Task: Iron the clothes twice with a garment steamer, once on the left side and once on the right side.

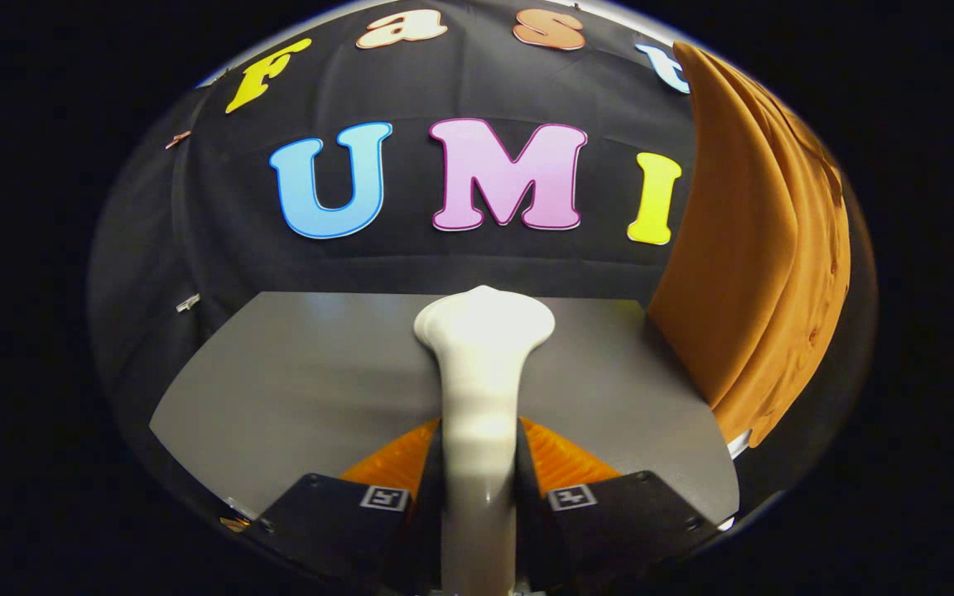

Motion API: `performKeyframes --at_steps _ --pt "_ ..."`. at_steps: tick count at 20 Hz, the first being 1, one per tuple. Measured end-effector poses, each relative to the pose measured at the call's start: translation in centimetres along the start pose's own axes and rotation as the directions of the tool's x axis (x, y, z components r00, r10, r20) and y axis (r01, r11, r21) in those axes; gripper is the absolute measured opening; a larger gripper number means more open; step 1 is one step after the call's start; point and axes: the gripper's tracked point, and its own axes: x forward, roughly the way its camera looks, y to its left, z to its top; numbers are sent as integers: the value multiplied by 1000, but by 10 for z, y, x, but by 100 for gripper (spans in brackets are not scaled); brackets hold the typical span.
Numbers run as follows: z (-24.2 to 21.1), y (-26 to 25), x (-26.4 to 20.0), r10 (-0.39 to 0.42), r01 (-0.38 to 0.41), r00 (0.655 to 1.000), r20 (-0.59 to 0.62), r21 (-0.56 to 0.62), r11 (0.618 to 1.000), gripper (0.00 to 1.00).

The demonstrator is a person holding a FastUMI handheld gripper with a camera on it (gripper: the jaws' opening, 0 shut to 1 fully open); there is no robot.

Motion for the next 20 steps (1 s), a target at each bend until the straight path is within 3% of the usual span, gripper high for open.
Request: performKeyframes --at_steps 4,9,14,20 --pt "1 4 -3 27 -27 1000 10 5 1000 39" --pt "8 12 -4 37 -36 998 46 -30 999 38" --pt "12 7 -7 28 -29 996 81 7 1000 34" --pt "30 5 -51 -2 -3 986 168 29 1000 34"
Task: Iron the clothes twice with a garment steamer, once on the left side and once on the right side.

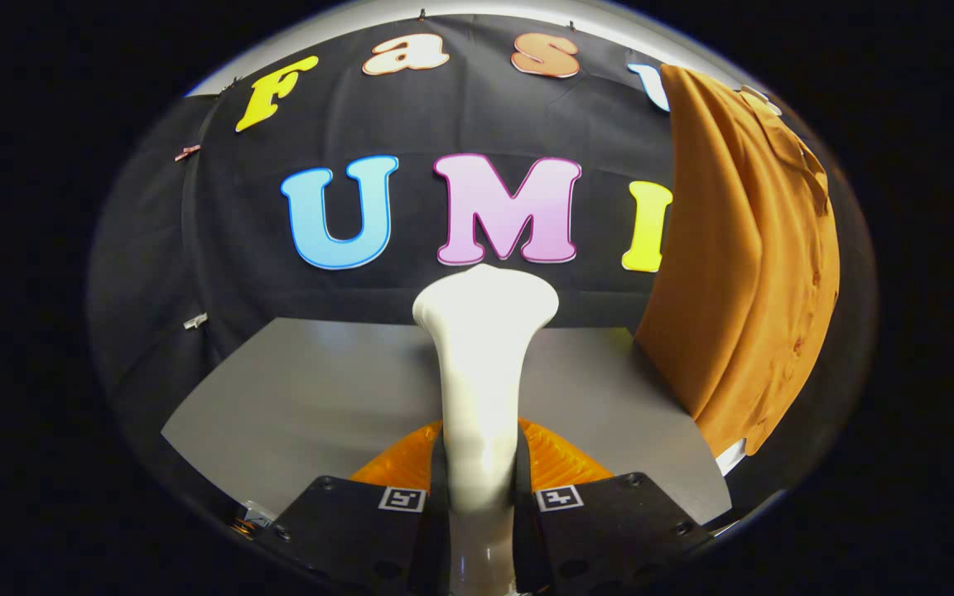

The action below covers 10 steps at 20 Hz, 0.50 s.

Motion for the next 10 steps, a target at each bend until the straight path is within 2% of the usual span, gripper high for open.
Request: performKeyframes --at_steps 5,10 --pt "24 6 -67 -12 11 993 117 13 1000 33" --pt "57 -11 -136 -85 83 964 254 18 996 33"
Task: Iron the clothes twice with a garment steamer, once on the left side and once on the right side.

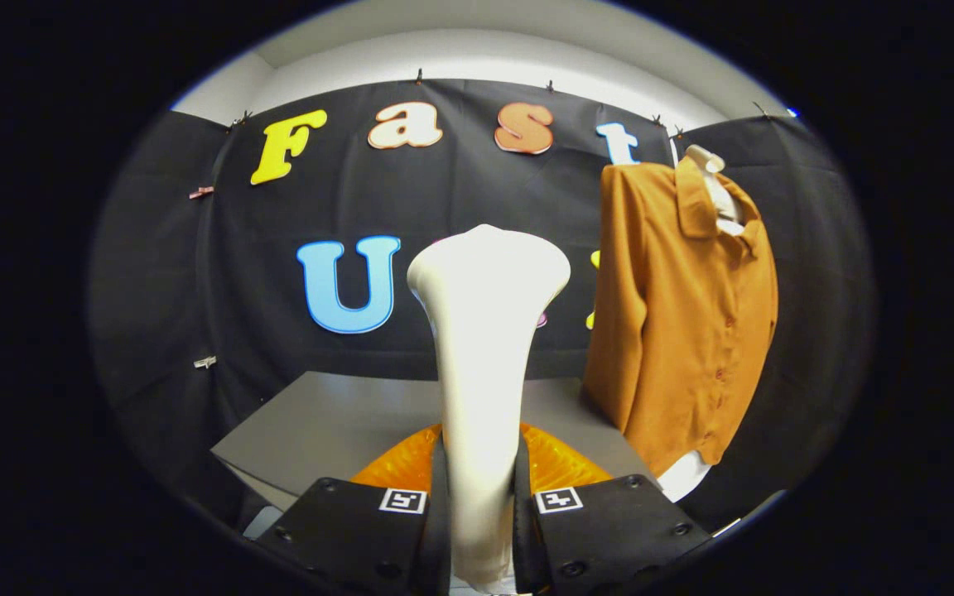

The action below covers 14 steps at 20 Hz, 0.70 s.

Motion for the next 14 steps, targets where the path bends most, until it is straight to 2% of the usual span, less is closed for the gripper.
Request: performKeyframes --at_steps 4,8,14 --pt "30 -47 -25 -78 78 994 75 -4 997 33" --pt "45 -105 -23 -126 124 986 112 25 992 33" --pt "42 -191 15 -111 103 989 102 80 992 33"
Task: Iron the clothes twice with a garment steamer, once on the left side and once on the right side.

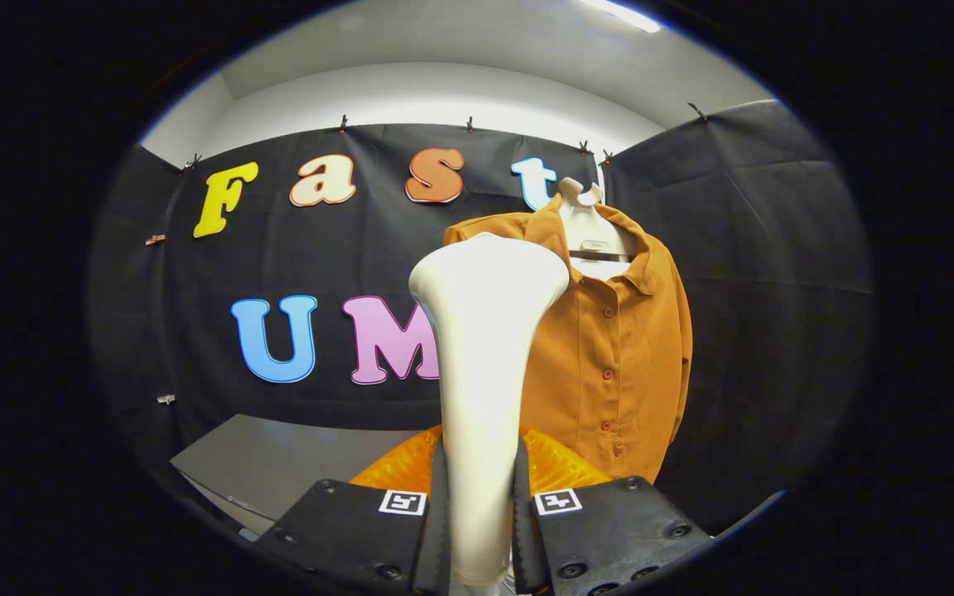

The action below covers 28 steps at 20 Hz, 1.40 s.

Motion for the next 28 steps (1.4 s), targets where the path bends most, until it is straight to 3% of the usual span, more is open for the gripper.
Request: performKeyframes --at_steps 7,15,28 --pt "-28 -56 53 53 -49 996 -66 57 997 33" --pt "-59 -68 93 135 -124 982 -135 83 989 33" --pt "-142 -92 97 137 -115 942 -307 87 989 33"
